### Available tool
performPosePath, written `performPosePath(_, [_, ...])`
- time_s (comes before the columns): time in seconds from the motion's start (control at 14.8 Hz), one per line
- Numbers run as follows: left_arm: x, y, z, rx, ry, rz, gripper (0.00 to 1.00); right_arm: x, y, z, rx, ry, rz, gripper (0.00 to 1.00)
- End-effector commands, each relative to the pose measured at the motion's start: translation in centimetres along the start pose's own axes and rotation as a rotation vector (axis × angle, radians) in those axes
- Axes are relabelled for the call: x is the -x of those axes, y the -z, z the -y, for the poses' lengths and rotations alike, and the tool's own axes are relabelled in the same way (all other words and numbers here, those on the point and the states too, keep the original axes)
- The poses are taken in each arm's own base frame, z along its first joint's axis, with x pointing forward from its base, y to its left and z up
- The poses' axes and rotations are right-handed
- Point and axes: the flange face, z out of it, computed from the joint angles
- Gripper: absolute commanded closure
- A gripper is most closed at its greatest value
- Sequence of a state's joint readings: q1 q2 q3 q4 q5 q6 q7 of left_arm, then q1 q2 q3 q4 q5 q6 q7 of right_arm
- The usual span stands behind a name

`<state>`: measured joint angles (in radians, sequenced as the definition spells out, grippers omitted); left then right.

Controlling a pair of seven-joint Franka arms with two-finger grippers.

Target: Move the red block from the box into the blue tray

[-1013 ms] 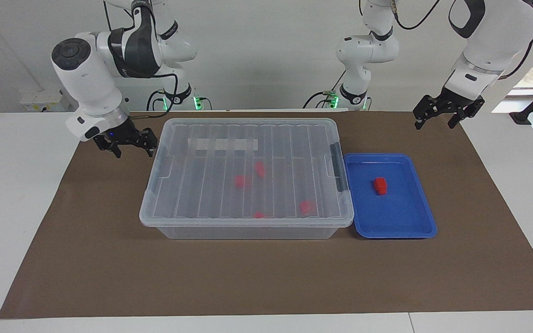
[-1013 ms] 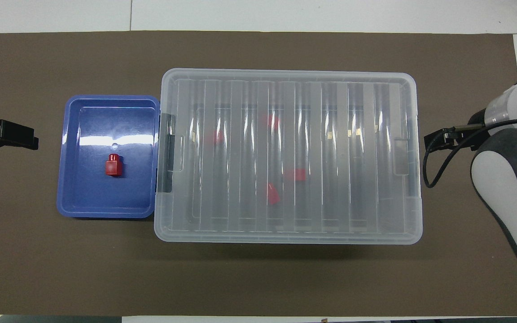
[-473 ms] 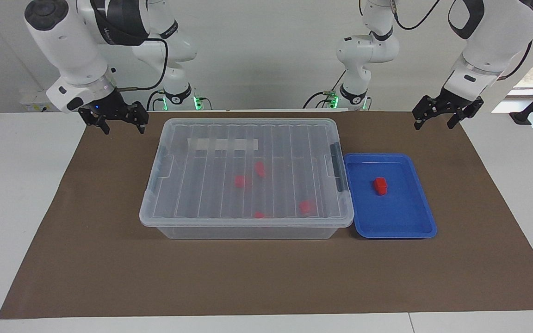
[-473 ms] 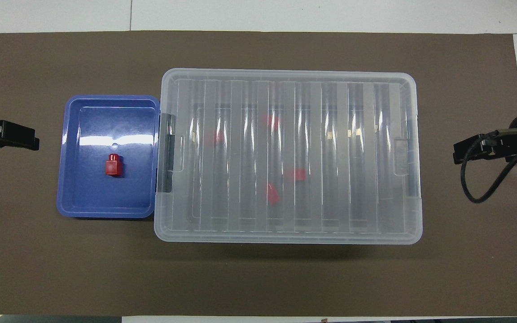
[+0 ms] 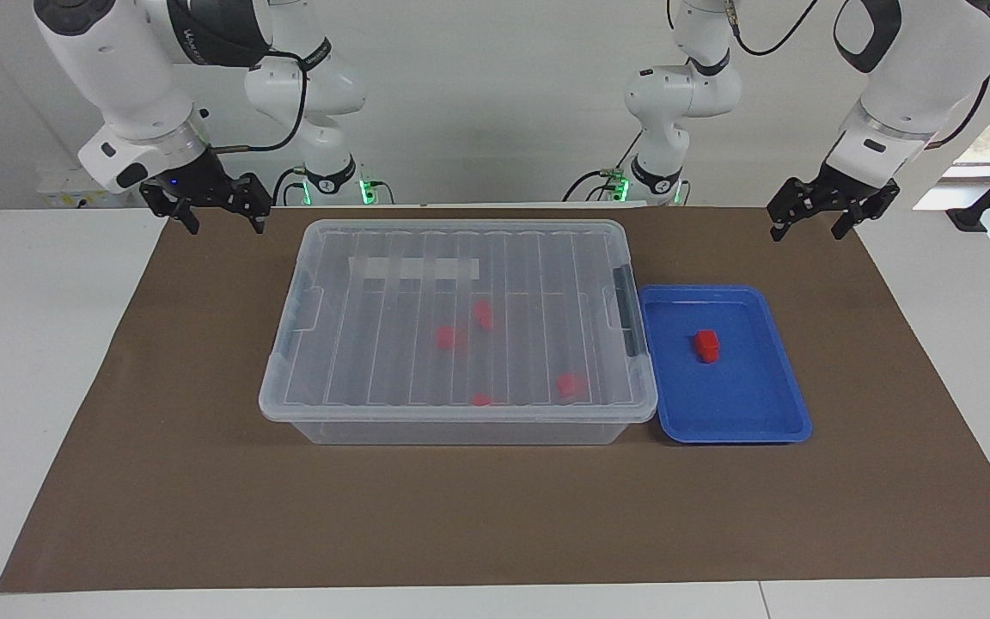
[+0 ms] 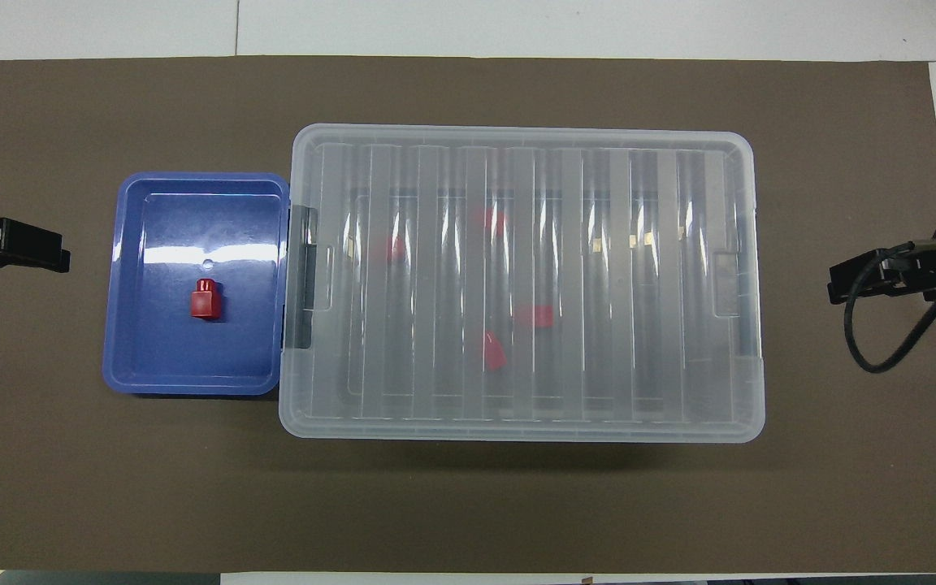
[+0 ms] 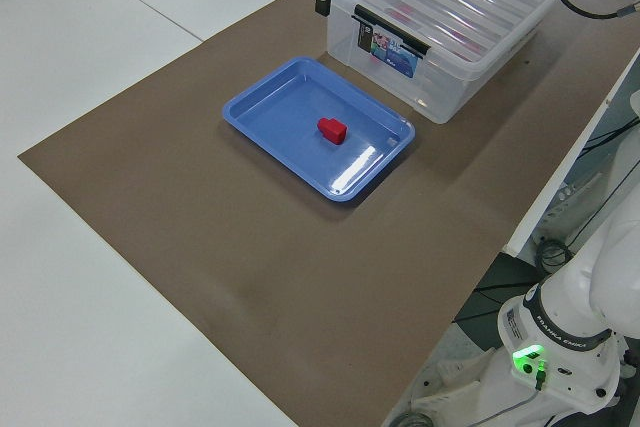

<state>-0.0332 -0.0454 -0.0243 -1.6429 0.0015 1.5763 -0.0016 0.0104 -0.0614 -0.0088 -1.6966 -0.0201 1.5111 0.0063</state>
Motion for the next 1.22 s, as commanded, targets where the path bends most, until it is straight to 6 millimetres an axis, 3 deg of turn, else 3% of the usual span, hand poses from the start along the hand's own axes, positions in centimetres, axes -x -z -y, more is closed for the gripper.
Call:
performPosePath(0.0, [0.9, 0.1, 0.3, 0.012, 0.001, -0.003, 0.00, -0.2, 0.0, -0.7, 0.003, -0.043, 0.006, 0.00])
performPosePath(0.14, [0.9, 0.1, 0.3, 0.012, 0.001, -0.003, 0.00, -1.2, -0.9, -0.4, 0.009, -0.036, 0.029, 0.00])
performPosePath(0.41, [0.9, 0.1, 0.3, 0.012, 0.001, -0.003, 0.00, -1.8, -0.6, -0.4, 0.013, -0.036, 0.023, 0.00])
performPosePath(1.15, [0.9, 0.1, 0.3, 0.012, 0.001, -0.003, 0.00, -1.4, 0.0, -1.1, 0.009, -0.042, 0.013, 0.00])
